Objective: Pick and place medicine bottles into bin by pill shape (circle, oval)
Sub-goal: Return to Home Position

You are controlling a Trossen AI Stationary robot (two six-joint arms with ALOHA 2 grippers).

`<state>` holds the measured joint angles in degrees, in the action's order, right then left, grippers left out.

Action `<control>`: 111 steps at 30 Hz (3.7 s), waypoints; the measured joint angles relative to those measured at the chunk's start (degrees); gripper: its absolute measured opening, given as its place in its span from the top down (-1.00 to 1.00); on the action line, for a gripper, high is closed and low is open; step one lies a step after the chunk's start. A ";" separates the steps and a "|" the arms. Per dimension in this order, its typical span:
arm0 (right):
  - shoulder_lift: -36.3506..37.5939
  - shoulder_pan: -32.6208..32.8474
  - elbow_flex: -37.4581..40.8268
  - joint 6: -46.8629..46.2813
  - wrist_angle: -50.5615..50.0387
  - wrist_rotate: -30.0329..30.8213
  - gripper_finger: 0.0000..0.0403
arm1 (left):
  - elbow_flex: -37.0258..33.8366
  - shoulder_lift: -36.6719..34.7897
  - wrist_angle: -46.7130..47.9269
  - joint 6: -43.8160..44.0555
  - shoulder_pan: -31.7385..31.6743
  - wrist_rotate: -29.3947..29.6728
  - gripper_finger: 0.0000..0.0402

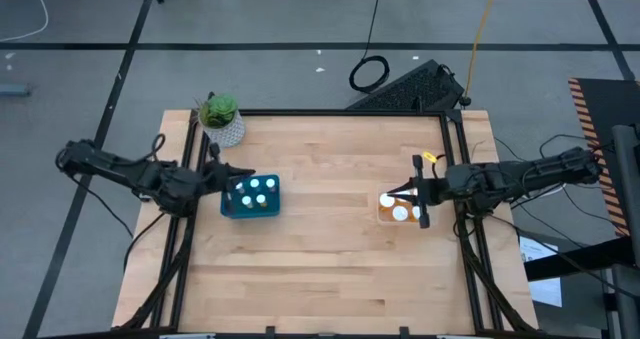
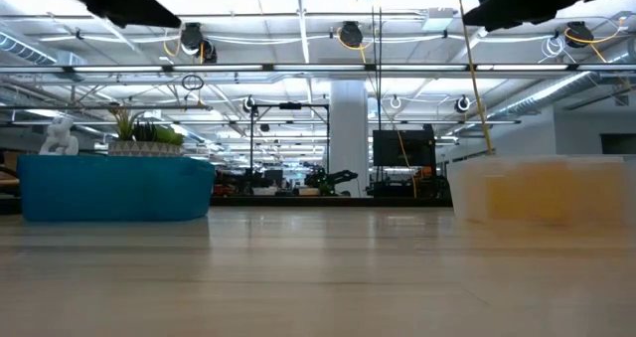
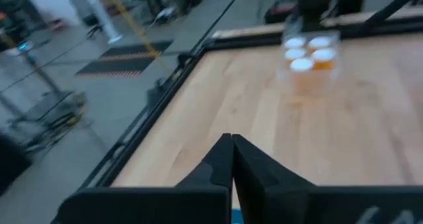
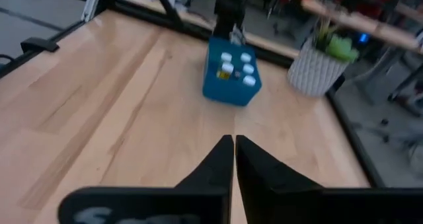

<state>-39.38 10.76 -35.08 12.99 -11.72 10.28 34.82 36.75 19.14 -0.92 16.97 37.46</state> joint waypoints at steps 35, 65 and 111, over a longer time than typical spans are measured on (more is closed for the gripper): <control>24.24 -0.28 28.32 6.28 18.81 -8.39 1.00 | -27.77 -21.67 -24.32 -1.63 0.00 -20.86 0.98; 36.81 -0.31 33.54 8.06 16.36 -9.34 1.00 | -29.12 -29.03 -20.04 -4.38 0.00 -27.15 0.95; 39.24 -8.17 33.58 5.93 13.60 -11.26 1.00 | -34.19 -36.63 -20.61 -6.33 -8.78 -33.17 0.98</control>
<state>-0.14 2.59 -1.50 18.92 1.87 -0.98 0.62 0.12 -1.46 -7.25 8.19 4.29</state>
